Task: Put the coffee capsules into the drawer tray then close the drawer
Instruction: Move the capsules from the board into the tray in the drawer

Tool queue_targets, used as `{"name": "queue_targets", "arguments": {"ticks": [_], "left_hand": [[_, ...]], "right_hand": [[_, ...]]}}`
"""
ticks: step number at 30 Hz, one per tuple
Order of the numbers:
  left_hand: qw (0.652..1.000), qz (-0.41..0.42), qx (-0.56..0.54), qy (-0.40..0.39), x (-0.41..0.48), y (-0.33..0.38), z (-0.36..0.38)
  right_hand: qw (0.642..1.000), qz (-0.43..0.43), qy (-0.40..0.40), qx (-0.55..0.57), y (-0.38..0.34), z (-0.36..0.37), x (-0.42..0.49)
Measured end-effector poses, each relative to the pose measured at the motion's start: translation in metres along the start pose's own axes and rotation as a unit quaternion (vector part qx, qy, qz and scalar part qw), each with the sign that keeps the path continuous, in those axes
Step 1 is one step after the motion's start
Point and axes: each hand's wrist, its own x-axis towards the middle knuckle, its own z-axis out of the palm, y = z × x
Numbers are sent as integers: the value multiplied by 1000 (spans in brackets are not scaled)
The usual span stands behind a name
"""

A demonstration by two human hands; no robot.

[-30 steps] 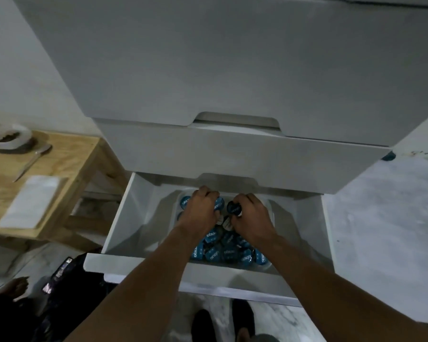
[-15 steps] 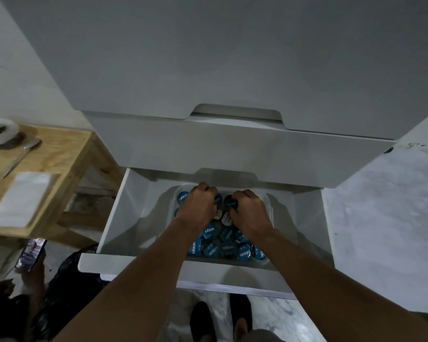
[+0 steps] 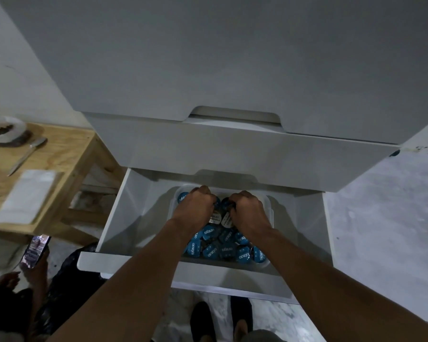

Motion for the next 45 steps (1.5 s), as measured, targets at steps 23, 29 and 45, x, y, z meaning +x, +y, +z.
{"name": "queue_targets", "arguments": {"ticks": [23, 29, 45], "left_hand": [[974, -136, 155, 92, -62, 65, -38], [963, -49, 207, 165, -102, 102, -52], [959, 81, 170, 212, -121, 249, -57]], "right_hand": [[991, -100, -15, -89, 20, -54, -38], [989, -112, 53, -79, 22, -90, -89], [973, -48, 202, -100, 95, -200, -215]]}}
